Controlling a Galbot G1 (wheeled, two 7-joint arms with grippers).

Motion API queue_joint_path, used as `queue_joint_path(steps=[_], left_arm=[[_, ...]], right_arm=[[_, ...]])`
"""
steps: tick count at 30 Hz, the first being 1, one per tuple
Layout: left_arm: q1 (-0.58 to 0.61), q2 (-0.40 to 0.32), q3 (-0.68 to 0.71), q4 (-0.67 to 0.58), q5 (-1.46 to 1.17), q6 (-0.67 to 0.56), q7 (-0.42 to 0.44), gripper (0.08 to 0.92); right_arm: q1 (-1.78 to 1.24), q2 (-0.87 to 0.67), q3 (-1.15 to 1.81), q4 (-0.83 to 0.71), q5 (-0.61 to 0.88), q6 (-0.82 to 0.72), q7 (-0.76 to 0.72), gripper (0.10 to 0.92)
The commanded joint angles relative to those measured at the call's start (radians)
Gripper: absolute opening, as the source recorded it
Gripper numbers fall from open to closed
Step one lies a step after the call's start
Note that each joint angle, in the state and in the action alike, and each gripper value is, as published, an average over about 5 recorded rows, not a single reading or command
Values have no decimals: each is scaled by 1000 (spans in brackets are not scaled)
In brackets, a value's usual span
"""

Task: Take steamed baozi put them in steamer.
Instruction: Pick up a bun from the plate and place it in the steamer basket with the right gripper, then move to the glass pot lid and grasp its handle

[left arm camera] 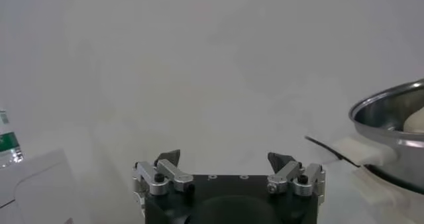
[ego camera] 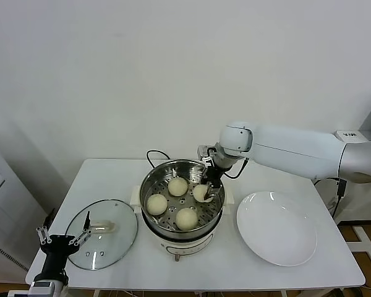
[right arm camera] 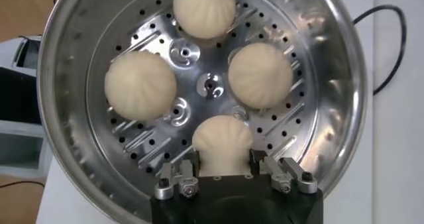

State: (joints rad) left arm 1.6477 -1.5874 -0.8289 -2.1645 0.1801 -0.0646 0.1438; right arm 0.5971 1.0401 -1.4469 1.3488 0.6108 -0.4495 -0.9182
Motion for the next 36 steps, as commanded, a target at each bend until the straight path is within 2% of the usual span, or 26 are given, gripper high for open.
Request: queue_joint_path(steps=[1, 9, 13, 16, 19, 22, 26, 30, 36], left_arm=[[8, -3, 1, -1, -2, -3, 0, 823], [14, 5, -3, -8, -12, 2, 1, 823], [15, 7, -5, -9, -16, 1, 1, 823], [11, 11, -3, -9, -18, 1, 0, 823], [4, 18, 2, -10, -17, 6, -2, 823], [-7, 23, 9, -13, -15, 13, -6, 823], [-8, 31, 16, -18, -14, 15, -12, 823], [-7, 48, 22, -24, -12, 18, -14, 823], [-11, 57, 34, -18, 4, 19, -17, 823]], right_arm=[[-4, -7, -12, 22, 8, -9, 22, 539], [57, -44, 24, 29, 66, 11, 22, 759], [61, -106, 143, 20, 187, 27, 49, 813], [9, -163, 270, 5, 302, 65, 190, 821], [-107, -234, 443, -6, 401, 140, 467, 822], [-341, -293, 698, -11, 442, 249, 766, 823], [-676, -341, 1020, -14, 443, 398, 1046, 823], [-989, -359, 1331, -4, 421, 475, 1126, 823], [-1430, -311, 1731, 155, 350, 509, 1095, 823]])
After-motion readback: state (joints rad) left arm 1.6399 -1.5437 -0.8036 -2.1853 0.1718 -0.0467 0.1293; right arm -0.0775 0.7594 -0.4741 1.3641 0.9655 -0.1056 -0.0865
